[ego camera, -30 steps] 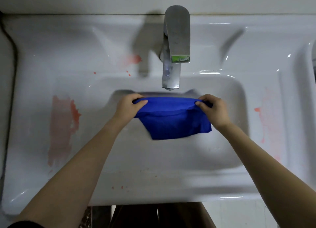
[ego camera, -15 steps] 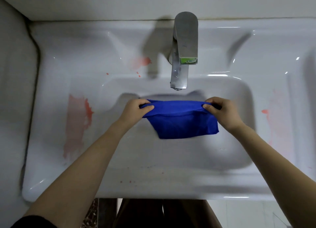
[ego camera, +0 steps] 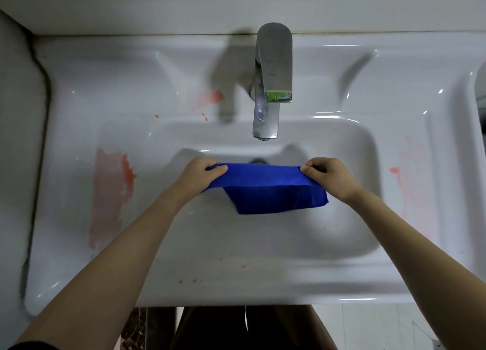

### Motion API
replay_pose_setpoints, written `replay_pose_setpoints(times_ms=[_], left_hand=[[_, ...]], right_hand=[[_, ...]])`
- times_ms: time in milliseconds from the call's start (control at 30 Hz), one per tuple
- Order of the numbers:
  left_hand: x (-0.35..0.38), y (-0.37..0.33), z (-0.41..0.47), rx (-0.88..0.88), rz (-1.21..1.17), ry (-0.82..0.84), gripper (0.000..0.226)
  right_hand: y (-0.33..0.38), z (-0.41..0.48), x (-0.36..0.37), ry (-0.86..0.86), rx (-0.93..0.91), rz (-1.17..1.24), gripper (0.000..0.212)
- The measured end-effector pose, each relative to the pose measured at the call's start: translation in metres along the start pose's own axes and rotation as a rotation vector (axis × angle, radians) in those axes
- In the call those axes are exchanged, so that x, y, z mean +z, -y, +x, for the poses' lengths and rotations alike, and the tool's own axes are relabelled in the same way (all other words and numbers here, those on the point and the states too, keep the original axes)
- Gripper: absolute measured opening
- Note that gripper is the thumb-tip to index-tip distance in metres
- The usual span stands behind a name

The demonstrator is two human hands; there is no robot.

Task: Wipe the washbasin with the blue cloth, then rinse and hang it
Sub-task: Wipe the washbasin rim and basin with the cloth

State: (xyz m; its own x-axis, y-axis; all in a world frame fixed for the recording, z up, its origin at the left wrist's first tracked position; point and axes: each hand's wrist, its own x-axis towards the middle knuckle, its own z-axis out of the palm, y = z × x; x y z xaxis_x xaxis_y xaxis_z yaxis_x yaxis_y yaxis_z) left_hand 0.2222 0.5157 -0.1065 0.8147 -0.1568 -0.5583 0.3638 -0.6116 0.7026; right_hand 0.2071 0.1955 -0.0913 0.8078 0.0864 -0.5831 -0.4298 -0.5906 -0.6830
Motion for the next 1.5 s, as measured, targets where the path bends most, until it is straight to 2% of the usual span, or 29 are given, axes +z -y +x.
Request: replay_pose_setpoints(times_ms=[200, 300, 433, 567, 600, 633, 667, 733, 800, 867, 933, 1067, 1167, 1233, 1367, 1433, 1500], left_hand=[[0.001, -0.019, 0.021, 0.087, -0.124, -0.182, 0.042], [0.001, -0.027, 0.025, 0.127, -0.187, -0.243, 0.045], [-0.002, -0.016, 0.01, 0.105, -0.098, -0.055, 0.039], [0.001, 0.011, -0.003, 0.05, 0.327, 0.3, 0.02], [0.004, 0.015, -0.005, 0.036, 0.362, 0.34, 0.019], [0.005, 0.015, -0.005, 0.039, 0.335, 0.307, 0.017], [0.006, 0.015, -0.003, 0.068, 0.277, 0.207, 0.015], [0.007, 0.017, 0.008, 0.213, 0.275, -0.069, 0.014], [0.008, 0.02, 0.022, 0.291, 0.45, -0.184, 0.027], [0.013, 0.023, 0.034, 0.283, 0.627, -0.152, 0.035], [0.016, 0.025, 0.039, 0.264, 0.647, -0.133, 0.03], [0.008, 0.019, 0.033, 0.211, 0.276, -0.118, 0.012], [-0.007, 0.01, 0.018, 0.2, 0.119, -0.209, 0.012], [-0.017, 0.0, 0.006, 0.278, 0.119, -0.29, 0.014], [-0.021, -0.002, -0.016, 0.426, 0.209, -0.396, 0.018], [-0.012, 0.013, -0.023, 0.444, 0.308, -0.302, 0.02], [-0.001, 0.029, -0.026, 0.347, 0.428, -0.061, 0.022]], right_hand=[[0.005, 0.022, -0.007, -0.207, -0.06, 0.117, 0.026], [0.011, 0.025, -0.011, -0.241, -0.114, 0.147, 0.025], [0.006, 0.006, -0.009, -0.062, -0.11, 0.041, 0.023], [-0.018, -0.005, 0.001, 0.162, -0.073, -0.31, 0.024], [-0.022, -0.005, 0.003, 0.149, -0.071, -0.36, 0.024], [-0.022, -0.003, 0.003, 0.078, -0.078, -0.345, 0.02], [-0.021, -0.001, 0.003, -0.027, -0.108, -0.31, 0.016], [-0.018, 0.009, 0.002, -0.191, -0.196, -0.332, 0.02], [-0.02, 0.02, 0.005, -0.153, -0.207, -0.463, 0.03], [-0.022, 0.028, 0.011, -0.049, -0.171, -0.575, 0.032], [-0.02, 0.031, 0.017, -0.013, -0.159, -0.587, 0.023], [-0.008, 0.025, 0.013, -0.039, -0.106, -0.332, 0.012], [0.002, 0.013, 0.002, -0.152, -0.11, -0.116, 0.005], [0.007, 0.005, -0.005, -0.216, -0.204, -0.1, 0.009], [0.005, -0.01, -0.007, -0.334, -0.54, -0.354, 0.009], [-0.011, -0.013, -0.002, -0.265, -0.603, -0.46, 0.014], [-0.03, -0.011, 0.008, -0.042, -0.527, -0.591, 0.014]])
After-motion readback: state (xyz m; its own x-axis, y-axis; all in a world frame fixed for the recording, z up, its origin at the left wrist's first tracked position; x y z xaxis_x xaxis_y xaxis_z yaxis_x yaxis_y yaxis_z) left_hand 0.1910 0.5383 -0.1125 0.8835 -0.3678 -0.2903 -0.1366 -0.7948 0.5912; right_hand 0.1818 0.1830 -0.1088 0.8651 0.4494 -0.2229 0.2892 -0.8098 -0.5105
